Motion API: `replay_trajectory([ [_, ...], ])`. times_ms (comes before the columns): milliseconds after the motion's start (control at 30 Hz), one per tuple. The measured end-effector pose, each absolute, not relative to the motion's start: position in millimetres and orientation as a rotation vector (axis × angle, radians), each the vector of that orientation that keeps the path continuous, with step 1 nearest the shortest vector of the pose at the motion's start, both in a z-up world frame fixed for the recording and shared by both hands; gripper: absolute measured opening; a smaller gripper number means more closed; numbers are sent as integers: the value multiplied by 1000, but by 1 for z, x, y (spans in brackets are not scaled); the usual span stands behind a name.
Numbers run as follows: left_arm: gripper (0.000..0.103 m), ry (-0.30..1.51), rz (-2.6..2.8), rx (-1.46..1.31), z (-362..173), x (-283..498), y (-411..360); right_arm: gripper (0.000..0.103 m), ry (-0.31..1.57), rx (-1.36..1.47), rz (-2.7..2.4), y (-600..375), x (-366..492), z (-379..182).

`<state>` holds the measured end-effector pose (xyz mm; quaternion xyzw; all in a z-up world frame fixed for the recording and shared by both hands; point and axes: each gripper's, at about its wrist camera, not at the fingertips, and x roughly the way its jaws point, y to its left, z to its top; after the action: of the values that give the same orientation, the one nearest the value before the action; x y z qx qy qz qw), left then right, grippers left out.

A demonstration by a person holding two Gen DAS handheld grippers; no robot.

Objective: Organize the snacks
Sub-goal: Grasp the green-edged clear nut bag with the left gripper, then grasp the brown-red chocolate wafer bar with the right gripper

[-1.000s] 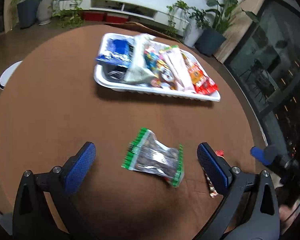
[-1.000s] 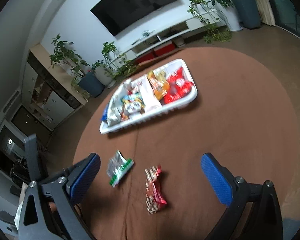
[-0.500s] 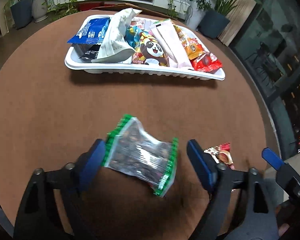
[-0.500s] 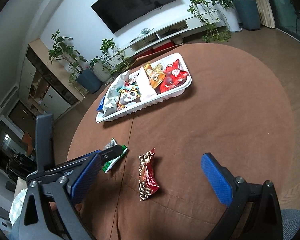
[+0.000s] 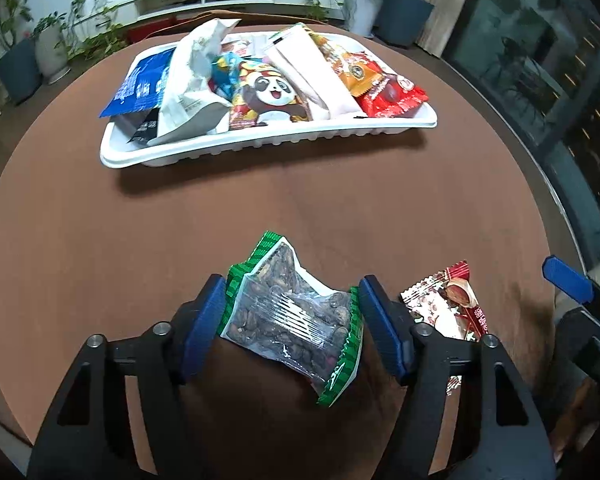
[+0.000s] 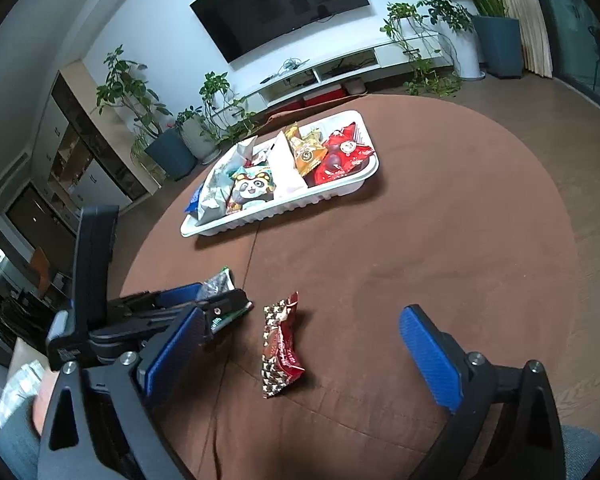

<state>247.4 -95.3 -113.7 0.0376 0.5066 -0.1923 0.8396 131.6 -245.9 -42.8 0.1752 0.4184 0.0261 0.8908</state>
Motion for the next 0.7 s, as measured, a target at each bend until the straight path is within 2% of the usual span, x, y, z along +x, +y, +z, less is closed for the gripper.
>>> replay_trajectory([
  [300,42,1076,-475,34,-109,245,-81,91,895,323,29,-245,130,-45],
  [533,35,1057,-502,18,-102,230,-64,86,941,270,36,-232,134,-51],
  [567,19,1054,-504,15,-101,228,-61,86,946,264,37,-231,134,-51],
  [700,19,1054,-505,-1,-101,220,-48,86,988,224,38,-221,140,-58],
])
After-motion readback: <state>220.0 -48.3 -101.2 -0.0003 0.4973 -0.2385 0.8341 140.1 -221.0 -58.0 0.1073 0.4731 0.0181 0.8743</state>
